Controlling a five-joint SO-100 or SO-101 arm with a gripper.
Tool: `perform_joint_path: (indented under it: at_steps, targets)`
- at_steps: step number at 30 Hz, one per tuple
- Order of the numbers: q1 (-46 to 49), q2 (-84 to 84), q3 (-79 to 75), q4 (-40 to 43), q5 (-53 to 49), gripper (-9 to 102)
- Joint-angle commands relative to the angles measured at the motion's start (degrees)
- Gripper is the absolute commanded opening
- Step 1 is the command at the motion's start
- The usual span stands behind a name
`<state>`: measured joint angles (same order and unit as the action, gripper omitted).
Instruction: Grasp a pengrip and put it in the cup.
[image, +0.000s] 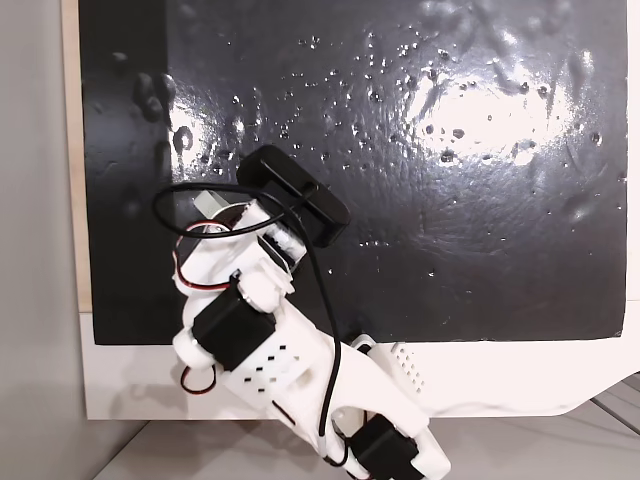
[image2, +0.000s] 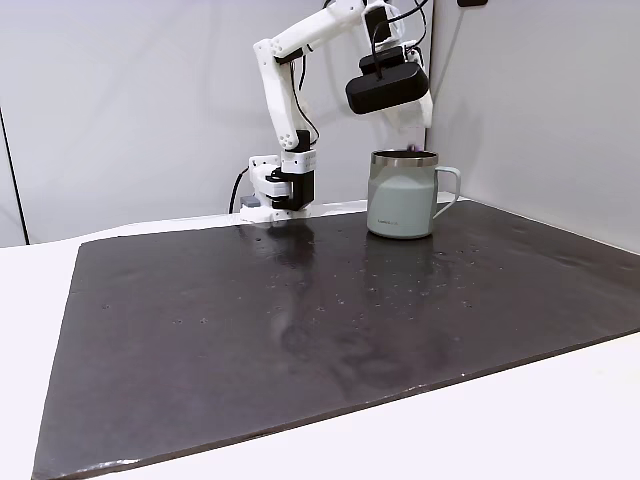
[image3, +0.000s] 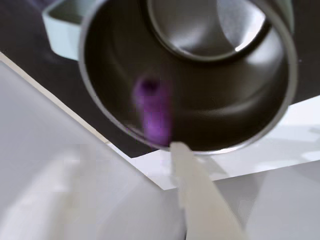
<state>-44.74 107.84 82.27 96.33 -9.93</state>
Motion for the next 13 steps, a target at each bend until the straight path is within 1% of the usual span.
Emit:
perform_joint_path:
  at_steps: [1, 13]
  targets:
    - [-0.8, 2.6, -0.2, 0.8, -1.0, 34]
    - [-1.0, 3.2, 0.1, 0.9, -1.1, 33]
